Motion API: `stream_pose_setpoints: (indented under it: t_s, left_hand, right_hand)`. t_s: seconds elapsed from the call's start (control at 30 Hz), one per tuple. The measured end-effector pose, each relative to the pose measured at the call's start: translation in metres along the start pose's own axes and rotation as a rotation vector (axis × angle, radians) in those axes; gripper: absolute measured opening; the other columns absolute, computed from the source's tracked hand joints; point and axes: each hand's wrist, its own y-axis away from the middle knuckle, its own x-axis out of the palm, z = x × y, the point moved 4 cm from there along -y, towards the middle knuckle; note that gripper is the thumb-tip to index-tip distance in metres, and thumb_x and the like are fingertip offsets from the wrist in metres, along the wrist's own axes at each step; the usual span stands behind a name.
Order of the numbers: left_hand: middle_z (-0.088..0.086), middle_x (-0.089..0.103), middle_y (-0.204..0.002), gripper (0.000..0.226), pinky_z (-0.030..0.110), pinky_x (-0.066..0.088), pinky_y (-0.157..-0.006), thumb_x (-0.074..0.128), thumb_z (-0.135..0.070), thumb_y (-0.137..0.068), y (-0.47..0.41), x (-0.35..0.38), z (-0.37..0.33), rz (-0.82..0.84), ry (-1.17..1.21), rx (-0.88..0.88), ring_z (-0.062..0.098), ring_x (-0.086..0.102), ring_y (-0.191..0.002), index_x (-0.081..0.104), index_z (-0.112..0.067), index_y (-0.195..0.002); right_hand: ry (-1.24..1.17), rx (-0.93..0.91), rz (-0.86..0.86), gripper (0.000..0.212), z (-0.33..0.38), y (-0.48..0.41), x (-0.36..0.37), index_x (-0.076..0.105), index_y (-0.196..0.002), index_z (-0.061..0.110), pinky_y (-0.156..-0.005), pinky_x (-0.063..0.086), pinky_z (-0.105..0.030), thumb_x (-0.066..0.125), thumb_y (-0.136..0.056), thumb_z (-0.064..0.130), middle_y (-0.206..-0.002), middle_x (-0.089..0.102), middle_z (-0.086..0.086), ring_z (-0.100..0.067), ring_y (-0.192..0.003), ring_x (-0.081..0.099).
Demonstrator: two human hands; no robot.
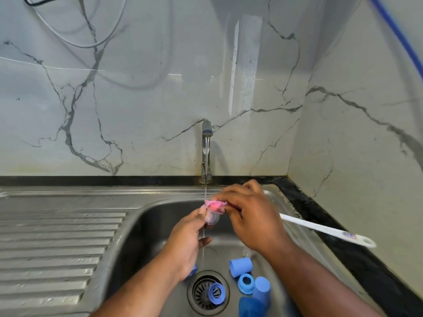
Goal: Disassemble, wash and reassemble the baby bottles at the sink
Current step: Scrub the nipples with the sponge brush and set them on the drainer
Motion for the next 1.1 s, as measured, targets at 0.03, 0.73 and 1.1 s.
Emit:
stream_pose_setpoints:
  t_s: [0.03,0.73,1.1]
  left_hand:
    - [-0.009,0.064,-0.090,0.017,0.035,0.037,-0.082,0.053,-0.031,-0.096,0.000,0.000,-0.001,0.011,-0.012,0.005,0.013,0.054,-0.096,0.069,-0.031,-0.089]
    - [-0.012,0.060,-0.089,0.031,0.034,0.038,-0.084,0.049,-0.034,-0.097,0.003,0.003,-0.015,0.071,-0.030,0.101,0.010,0.054,-0.093,0.064,-0.032,-0.070]
    - [0.000,0.063,-0.094,0.020,0.040,0.041,-0.085,0.053,-0.022,-0.099,0.003,0.000,-0.017,0.015,0.151,0.096,0.021,0.054,-0.097,0.068,-0.019,-0.087]
  right_hand:
    - [0.007,-0.001,-0.027,0.036,0.002,0.000,-0.004,0.071,-0.117,0.038,-0.068,0.045,-0.020,0.069,-0.091,0.014,-0.113,0.063,0.026,-0.001,-0.100,0.040]
    - [0.028,0.026,-0.099,0.035,-0.013,0.001,-0.001,0.072,-0.108,0.035,-0.065,0.038,-0.014,0.074,-0.085,0.009,-0.109,0.063,0.024,-0.002,-0.097,0.041]
    - [0.046,0.045,-0.097,0.031,-0.013,0.002,-0.001,0.069,-0.106,0.033,-0.065,0.038,-0.016,0.075,-0.084,0.012,-0.107,0.062,0.023,-0.002,-0.096,0.042]
